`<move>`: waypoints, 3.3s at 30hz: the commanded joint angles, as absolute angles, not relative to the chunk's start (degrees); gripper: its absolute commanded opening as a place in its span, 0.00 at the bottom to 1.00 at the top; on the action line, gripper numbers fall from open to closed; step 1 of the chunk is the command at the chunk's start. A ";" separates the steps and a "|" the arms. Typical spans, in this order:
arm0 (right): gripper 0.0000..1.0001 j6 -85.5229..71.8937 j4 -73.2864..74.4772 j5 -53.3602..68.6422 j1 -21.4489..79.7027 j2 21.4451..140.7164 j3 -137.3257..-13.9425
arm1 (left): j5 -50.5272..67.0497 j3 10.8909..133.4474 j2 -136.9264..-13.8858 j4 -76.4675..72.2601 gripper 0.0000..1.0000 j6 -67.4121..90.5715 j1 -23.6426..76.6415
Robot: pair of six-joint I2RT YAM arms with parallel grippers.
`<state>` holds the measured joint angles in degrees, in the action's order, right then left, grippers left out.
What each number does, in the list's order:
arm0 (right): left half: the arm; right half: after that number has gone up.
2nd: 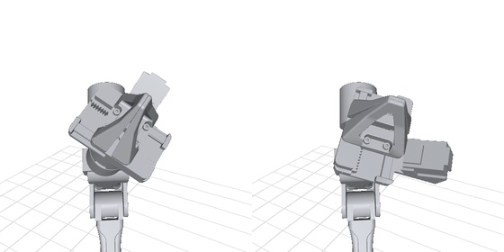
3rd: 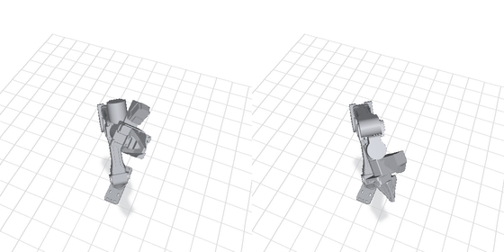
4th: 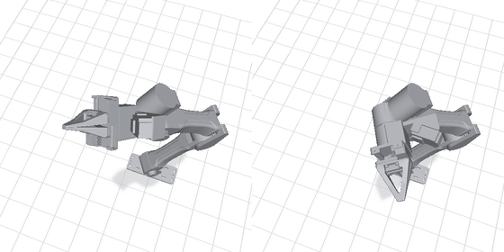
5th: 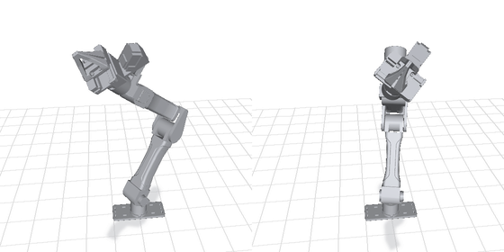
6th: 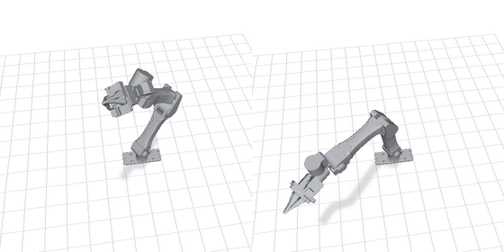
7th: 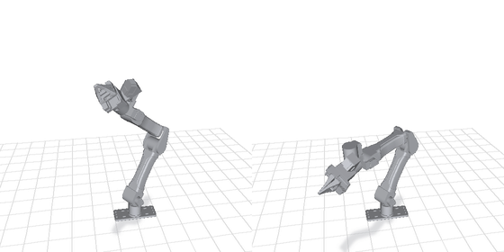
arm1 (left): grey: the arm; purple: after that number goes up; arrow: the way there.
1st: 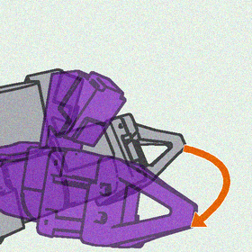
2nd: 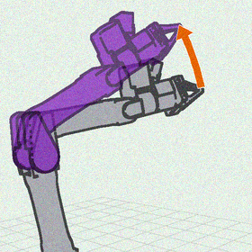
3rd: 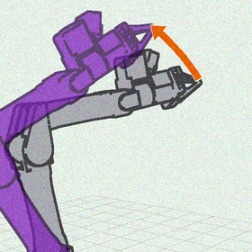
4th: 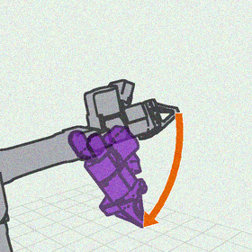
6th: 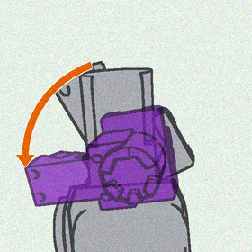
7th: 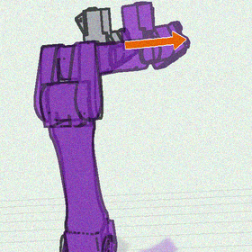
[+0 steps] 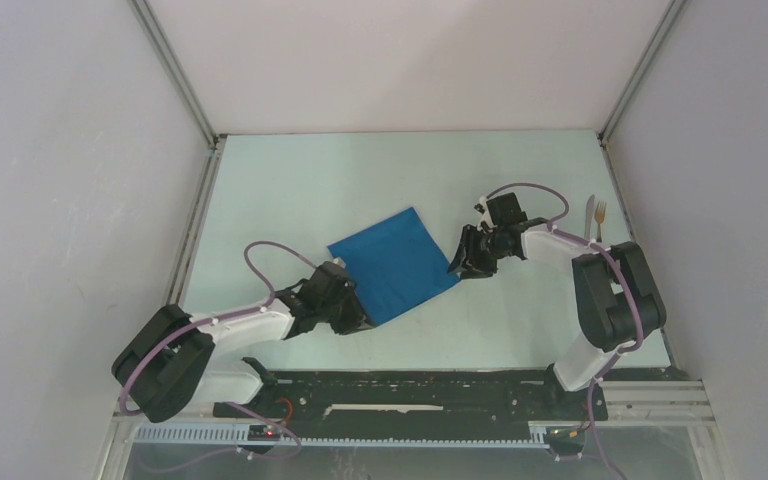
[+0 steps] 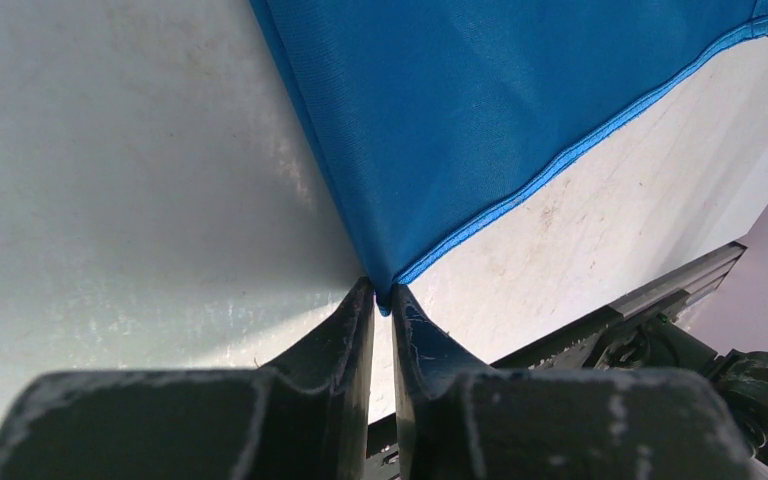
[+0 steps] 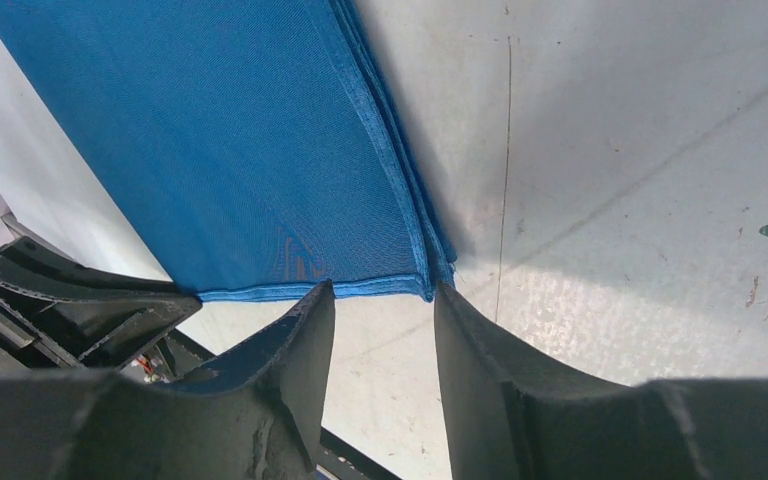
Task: Fold the napkin into a case and place the utensils inside
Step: Fold the top corner of the square-folded napkin at the center of the board.
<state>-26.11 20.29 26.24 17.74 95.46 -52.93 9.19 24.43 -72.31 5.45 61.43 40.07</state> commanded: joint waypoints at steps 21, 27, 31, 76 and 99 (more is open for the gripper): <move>0.40 -26.72 17.55 27.52 18.56 97.76 -54.32 | 8.75 24.18 -70.83 4.39 0.17 60.82 39.71; 0.37 -26.44 17.93 26.99 18.72 97.70 -54.29 | 8.63 24.08 -70.84 4.34 0.17 60.81 39.64; 0.23 -26.50 17.56 26.71 18.81 97.83 -54.30 | 8.69 24.13 -71.22 4.31 0.16 60.71 39.73; 0.40 -26.24 17.71 24.78 19.51 97.95 -53.91 | 9.25 23.60 -72.16 3.13 0.16 60.73 39.72; 0.00 -26.64 17.79 25.60 25.41 100.88 -61.08 | 9.25 22.84 -72.59 2.03 0.17 61.13 39.72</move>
<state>-26.76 17.98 25.58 22.39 99.22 -55.64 9.30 24.05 -72.77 4.03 61.45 39.99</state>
